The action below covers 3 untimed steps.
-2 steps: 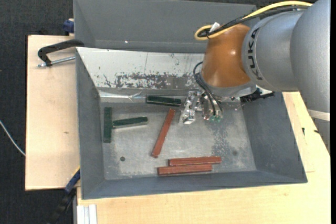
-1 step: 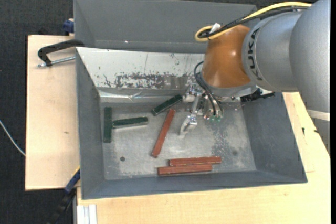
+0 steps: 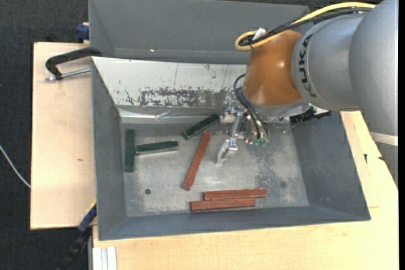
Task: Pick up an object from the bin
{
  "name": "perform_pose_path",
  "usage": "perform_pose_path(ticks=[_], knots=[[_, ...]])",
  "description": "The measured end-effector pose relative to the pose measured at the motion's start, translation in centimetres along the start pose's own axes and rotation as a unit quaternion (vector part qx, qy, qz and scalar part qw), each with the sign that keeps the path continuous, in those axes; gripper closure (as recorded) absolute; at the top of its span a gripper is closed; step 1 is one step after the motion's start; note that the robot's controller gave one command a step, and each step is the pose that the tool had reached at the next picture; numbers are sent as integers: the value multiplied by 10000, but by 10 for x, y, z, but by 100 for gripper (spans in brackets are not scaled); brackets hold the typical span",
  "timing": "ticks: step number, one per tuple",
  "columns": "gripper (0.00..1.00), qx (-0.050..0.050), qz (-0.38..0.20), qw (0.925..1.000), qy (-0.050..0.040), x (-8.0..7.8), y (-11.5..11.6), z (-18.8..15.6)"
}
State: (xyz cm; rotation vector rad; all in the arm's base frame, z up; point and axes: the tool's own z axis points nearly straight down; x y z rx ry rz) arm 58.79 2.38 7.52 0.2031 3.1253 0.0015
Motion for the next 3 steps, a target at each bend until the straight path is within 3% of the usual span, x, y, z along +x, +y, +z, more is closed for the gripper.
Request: perform_pose_path(ticks=[1, 2, 3], knots=[[100, -3, -486, 9988, 44, -6, 70, -3], [0, -1, -496, 9987, 126, -1, 71, -1], [0, -2, -497, 9987, 122, -1, 71, -1]])
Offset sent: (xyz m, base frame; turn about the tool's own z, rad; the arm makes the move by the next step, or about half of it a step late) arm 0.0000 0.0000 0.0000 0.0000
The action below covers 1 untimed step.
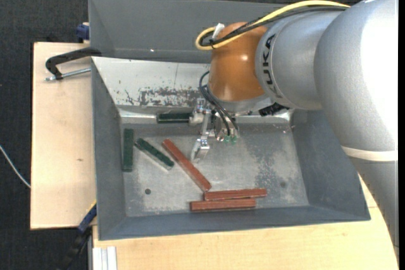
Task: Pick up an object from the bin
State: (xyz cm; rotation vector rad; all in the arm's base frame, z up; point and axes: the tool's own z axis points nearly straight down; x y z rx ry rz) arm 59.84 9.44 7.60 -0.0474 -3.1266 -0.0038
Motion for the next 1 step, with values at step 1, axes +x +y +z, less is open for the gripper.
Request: perform_pose_path(ticks=[1], knots=[[100, 2, -425, 9991, -77, 73, 71, 0]])
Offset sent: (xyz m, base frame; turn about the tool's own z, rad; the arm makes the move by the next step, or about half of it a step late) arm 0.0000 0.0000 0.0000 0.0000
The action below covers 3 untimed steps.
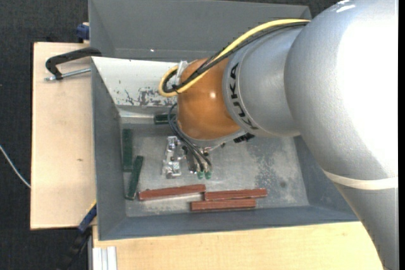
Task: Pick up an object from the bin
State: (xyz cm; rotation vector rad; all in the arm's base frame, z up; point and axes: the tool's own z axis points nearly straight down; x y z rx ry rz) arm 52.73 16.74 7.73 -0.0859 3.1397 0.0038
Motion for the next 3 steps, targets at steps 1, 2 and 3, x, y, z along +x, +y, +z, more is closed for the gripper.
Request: perform_pose_path(ticks=[1, 2, 3], knots=[[100, 0, 0, 10000, 0, 0, 0, 0], [0, 16, -1181, 9930, -42, 3, -61, -60], [0, 5, -1193, 9929, -24, 4, -59, -59]])
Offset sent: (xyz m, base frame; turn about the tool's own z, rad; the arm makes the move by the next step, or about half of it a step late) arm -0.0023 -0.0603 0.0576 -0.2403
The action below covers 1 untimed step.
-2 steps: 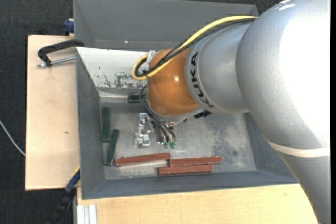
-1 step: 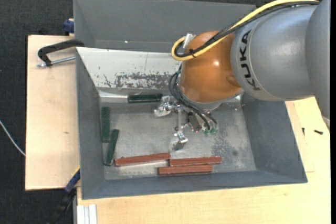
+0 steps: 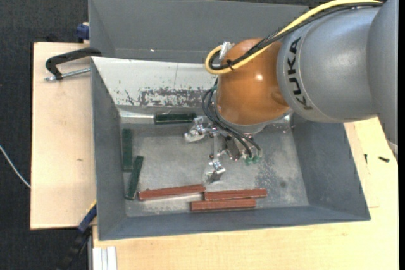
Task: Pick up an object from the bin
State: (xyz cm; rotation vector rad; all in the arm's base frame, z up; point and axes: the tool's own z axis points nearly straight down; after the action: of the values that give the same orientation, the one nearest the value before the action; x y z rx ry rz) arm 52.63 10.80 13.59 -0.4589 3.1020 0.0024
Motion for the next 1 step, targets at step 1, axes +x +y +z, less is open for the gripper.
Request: perform_pose_path(ticks=[1], knots=[[100, -4, -406, 9992, 8, 25, 28, 57]])
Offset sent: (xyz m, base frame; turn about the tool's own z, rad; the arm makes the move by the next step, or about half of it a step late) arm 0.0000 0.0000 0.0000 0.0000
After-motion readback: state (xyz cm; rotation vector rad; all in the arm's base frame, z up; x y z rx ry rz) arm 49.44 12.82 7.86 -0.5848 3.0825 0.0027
